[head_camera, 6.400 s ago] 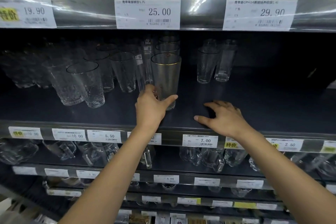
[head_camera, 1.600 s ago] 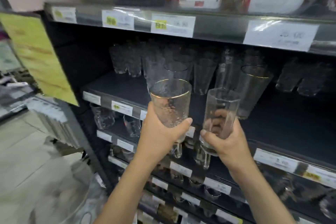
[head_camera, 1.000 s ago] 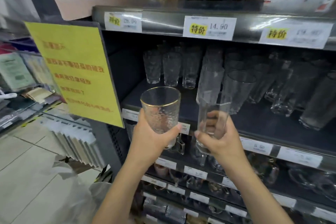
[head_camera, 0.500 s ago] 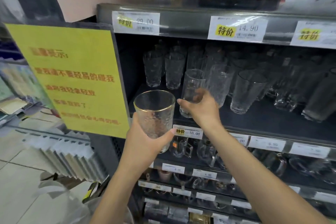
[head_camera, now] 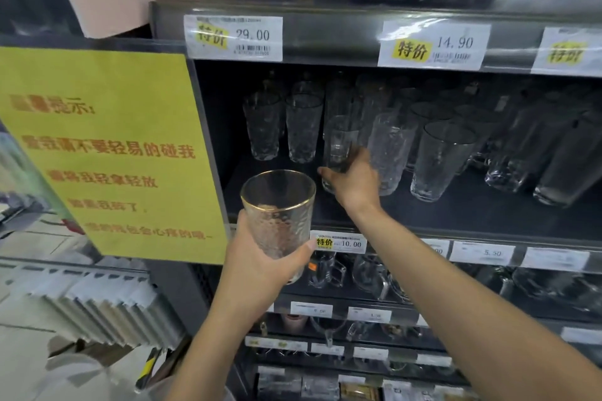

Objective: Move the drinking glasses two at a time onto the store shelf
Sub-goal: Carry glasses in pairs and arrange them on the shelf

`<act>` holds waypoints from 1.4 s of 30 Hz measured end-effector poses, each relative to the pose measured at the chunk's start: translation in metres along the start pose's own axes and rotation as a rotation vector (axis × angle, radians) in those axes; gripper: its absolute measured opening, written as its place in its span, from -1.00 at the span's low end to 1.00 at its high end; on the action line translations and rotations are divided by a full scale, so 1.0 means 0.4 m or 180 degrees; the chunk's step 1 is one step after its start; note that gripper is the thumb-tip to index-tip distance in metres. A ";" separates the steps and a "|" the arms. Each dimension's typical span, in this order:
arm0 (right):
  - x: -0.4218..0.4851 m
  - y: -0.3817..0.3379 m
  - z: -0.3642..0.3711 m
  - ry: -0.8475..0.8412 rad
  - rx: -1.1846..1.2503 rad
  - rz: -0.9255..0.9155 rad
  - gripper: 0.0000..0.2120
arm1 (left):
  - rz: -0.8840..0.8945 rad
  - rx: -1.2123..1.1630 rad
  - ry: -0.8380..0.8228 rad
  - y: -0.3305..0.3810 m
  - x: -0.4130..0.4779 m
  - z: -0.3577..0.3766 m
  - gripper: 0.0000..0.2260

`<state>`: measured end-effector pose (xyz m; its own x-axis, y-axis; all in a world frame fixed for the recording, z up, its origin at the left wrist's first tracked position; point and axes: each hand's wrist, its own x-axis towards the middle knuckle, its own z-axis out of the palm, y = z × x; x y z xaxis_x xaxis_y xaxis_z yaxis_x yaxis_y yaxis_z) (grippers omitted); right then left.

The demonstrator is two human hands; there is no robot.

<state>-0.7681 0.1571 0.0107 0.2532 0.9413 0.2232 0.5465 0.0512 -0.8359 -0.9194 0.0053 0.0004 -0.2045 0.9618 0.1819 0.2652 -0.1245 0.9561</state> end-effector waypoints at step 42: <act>0.010 0.002 0.014 -0.0279 0.0059 0.0160 -0.44 | -0.0116 0.0218 0.0077 -0.024 -0.014 -0.001 -0.47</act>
<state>-0.7712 0.1627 0.0080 0.2085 0.9684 0.1367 0.5199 0.0086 -0.8542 -0.9211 0.0012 -0.0097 -0.2377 0.9591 0.1536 0.3208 -0.0718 0.9444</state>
